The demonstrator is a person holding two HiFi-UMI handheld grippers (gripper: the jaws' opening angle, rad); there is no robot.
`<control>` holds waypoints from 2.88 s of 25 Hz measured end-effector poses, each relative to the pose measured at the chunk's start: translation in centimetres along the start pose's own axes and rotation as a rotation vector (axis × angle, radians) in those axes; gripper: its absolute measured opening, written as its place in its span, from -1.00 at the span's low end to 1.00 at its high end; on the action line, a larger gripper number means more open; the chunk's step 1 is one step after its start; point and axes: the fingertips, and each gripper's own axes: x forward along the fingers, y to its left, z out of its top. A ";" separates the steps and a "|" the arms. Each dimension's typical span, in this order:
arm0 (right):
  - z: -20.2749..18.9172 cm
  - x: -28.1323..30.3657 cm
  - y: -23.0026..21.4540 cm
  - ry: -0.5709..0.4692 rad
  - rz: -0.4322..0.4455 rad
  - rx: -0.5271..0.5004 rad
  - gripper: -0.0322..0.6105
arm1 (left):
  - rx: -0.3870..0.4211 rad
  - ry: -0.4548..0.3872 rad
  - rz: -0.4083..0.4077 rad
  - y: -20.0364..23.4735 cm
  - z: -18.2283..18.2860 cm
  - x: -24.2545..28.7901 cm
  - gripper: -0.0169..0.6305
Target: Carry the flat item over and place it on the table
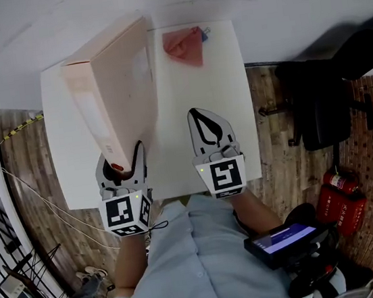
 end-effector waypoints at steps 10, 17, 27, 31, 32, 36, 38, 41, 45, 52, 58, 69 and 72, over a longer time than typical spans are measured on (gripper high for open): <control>0.1 -1.3 -1.5 -0.015 -0.010 0.006 -0.88 | -0.137 0.079 -0.120 -3.5 -0.6 0.7 -0.06; 0.2 -1.4 -1.5 -0.021 0.011 0.008 -0.88 | -0.217 0.167 -0.123 -3.3 -0.4 0.5 -0.01; 0.1 -0.1 -2.1 -0.031 0.074 0.042 -0.88 | -0.493 0.275 -0.201 -3.4 -2.9 1.3 0.03; -0.1 1.0 -3.2 -0.017 0.085 0.048 -0.88 | -0.560 0.287 -0.193 -2.9 -3.8 2.0 0.07; 0.0 1.2 -3.3 -0.021 0.083 0.047 -0.88 | -0.573 0.293 -0.196 -2.7 -4.0 2.1 0.08; 0.9 2.1 -1.9 -0.029 0.092 0.020 -0.88 | -0.624 0.304 -0.215 -1.5 -4.6 2.6 0.14; 1.0 2.9 -1.3 -0.018 0.083 0.012 -0.88 | -0.659 0.300 -0.235 -1.0 -4.8 3.0 0.20; 0.5 3.8 -0.1 0.012 0.066 0.007 -0.88 | -0.698 0.305 -0.259 -0.4 -5.6 3.2 0.27; 0.9 5.0 2.7 0.020 0.077 -0.009 -0.88 | -0.710 0.331 -0.279 0.9 -6.8 3.3 0.28; 0.7 6.5 4.4 0.045 0.074 -0.024 -0.88 | -0.583 0.382 -0.246 3.8 -8.2 3.2 0.41; 0.5 7.4 5.6 0.059 0.093 -0.026 -0.88 | -0.454 0.375 -0.135 6.4 -8.6 2.9 0.48; 0.8 8.4 7.1 0.060 0.118 -0.039 -0.87 | -0.310 0.315 -0.006 9.8 -7.5 2.2 0.48; 0.9 8.4 7.2 0.055 0.123 -0.046 -0.87 | -0.306 0.300 0.003 9.9 -7.2 2.1 0.48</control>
